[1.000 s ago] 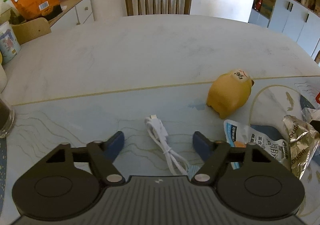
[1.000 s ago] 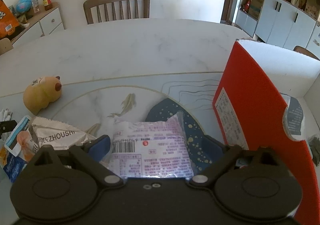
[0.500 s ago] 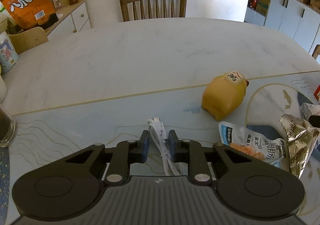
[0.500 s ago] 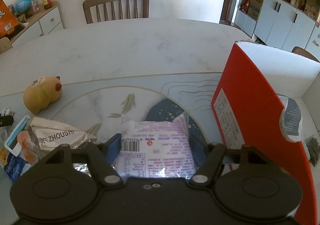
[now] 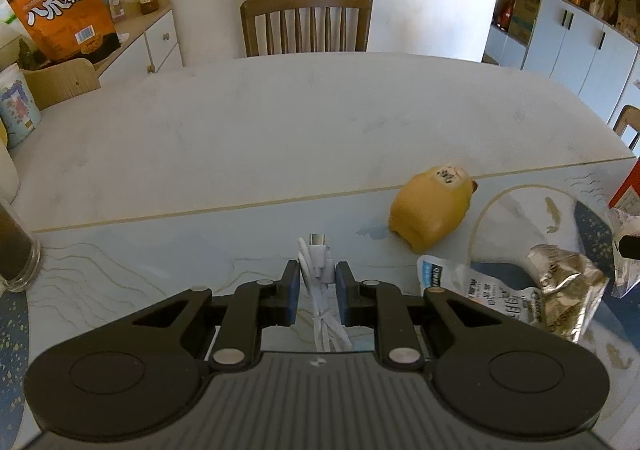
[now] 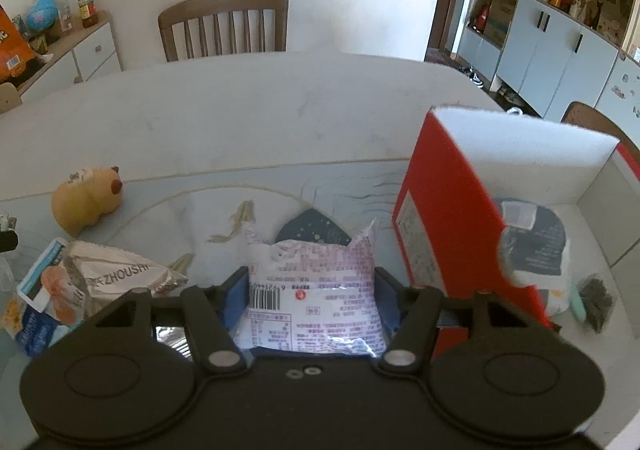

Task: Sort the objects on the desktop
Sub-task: 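Carry the pink-white bag and white cable over the shoebox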

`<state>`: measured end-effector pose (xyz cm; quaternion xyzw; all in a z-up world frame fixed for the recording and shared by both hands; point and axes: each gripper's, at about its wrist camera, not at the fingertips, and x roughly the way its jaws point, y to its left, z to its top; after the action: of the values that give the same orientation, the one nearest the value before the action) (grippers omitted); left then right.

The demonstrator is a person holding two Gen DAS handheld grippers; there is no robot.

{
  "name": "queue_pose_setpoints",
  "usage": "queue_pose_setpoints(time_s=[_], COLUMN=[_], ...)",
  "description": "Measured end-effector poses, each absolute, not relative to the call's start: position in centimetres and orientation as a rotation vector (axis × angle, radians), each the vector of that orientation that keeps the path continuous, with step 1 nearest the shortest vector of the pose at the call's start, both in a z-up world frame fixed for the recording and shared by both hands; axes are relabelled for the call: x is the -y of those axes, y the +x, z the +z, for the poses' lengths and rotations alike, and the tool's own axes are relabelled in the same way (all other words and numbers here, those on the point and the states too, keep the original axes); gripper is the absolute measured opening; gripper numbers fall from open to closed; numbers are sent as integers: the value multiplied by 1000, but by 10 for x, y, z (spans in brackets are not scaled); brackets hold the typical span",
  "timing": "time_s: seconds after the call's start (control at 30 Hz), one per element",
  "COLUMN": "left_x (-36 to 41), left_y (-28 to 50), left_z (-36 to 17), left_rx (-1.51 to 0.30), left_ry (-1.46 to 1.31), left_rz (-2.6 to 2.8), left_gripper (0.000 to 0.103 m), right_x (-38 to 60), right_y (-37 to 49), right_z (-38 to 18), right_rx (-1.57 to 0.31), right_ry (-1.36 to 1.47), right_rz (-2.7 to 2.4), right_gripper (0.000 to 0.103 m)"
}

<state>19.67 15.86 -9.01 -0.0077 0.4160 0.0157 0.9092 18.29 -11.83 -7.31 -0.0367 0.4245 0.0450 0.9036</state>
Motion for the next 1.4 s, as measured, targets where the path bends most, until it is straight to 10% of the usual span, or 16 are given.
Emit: queue_pose_setpoints(time_s=[1.4], left_x=[-49], left_y=[121], left_z=[27], left_rx=[-762], left_ry=[-57], left_rz=[-177], left_gripper=[17], right_x=[201], right_y=[104], right_z=[40], right_rx=[-749], right_ry=[11], right_rz=[244], right_gripper=[64])
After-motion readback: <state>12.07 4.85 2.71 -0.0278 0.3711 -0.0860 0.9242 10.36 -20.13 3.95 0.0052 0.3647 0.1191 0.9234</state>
